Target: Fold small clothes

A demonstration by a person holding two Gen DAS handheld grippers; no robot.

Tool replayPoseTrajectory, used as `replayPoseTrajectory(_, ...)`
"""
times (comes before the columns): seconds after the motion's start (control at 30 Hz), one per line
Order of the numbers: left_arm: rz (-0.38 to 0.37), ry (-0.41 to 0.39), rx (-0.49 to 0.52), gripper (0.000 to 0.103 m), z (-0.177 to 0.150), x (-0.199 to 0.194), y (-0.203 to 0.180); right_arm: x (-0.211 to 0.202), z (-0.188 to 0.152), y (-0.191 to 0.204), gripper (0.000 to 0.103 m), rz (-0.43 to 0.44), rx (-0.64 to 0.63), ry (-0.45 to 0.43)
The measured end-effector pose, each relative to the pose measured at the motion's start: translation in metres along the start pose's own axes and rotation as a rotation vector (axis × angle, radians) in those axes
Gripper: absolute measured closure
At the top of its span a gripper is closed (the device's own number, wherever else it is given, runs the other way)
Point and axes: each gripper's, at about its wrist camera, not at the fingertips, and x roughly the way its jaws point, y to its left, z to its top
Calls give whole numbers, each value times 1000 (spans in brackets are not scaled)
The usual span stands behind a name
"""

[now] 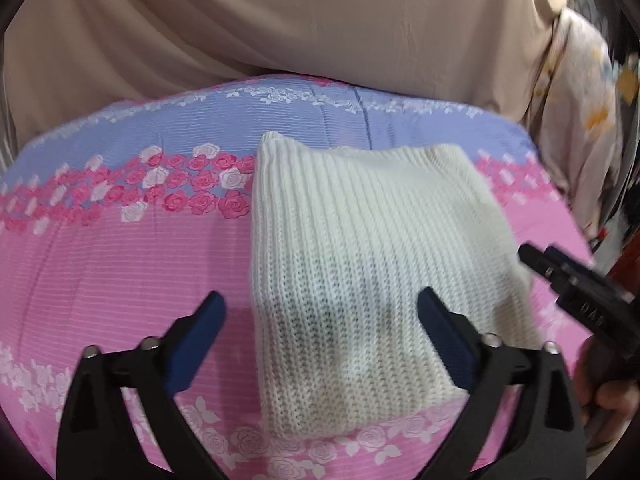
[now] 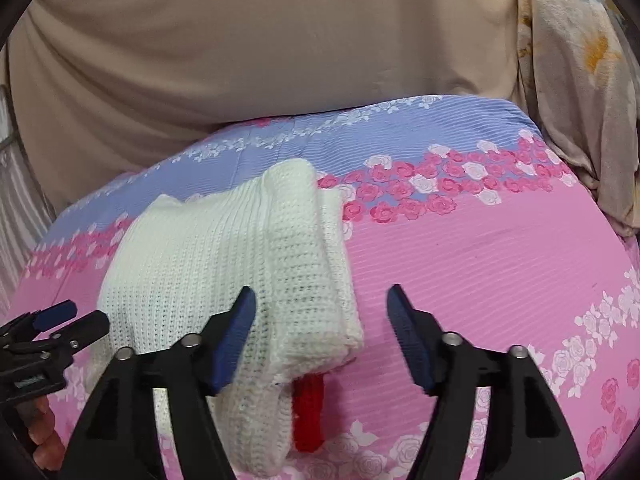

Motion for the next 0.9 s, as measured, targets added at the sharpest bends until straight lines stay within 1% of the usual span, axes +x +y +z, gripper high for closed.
replayPoseTrajectory(0.07, -15, 33, -37, 6, 5, 11, 6, 20, -1, -11, 33, 50, 51, 80)
replayPoseTrajectory(0.17, -79, 125, -85, 6, 9, 42, 13, 48, -4, -22, 30, 180, 139, 154)
replayPoseTrajectory(0.23, -107, 180, -116, 6, 9, 61, 13, 62, -5, -26, 25, 255, 194, 185)
replayPoseTrajectory(0.3, -94, 185, -130, 5, 7, 71, 10, 68, -4, -26, 23, 287, 202, 181)
replayPoseTrajectory(0.43, -64, 163, -141, 5, 6, 79, 1, 76, 1, -11, 17, 275, 143, 172)
replayPoseTrajectory(0.57, -39, 137, -136, 5, 3, 82, -5, 78, 0, 2, 16, 243, 85, 146)
replayPoseTrajectory(0.73, -35, 100, -124, 5, 0, 84, -5, 75, -5, 0, 16, 258, 65, 116)
replayPoseTrajectory(0.8, -38, 82, -117, 5, -2, 82, -4, 71, -8, 0, 18, 256, 58, 102)
replayPoseTrajectory(0.83, -40, 77, -115, 5, -2, 82, -4, 70, -10, -2, 23, 261, 55, 98)
replayPoseTrajectory(0.9, -46, 71, -108, 5, -2, 82, -3, 69, -12, -5, 30, 288, 66, 98)
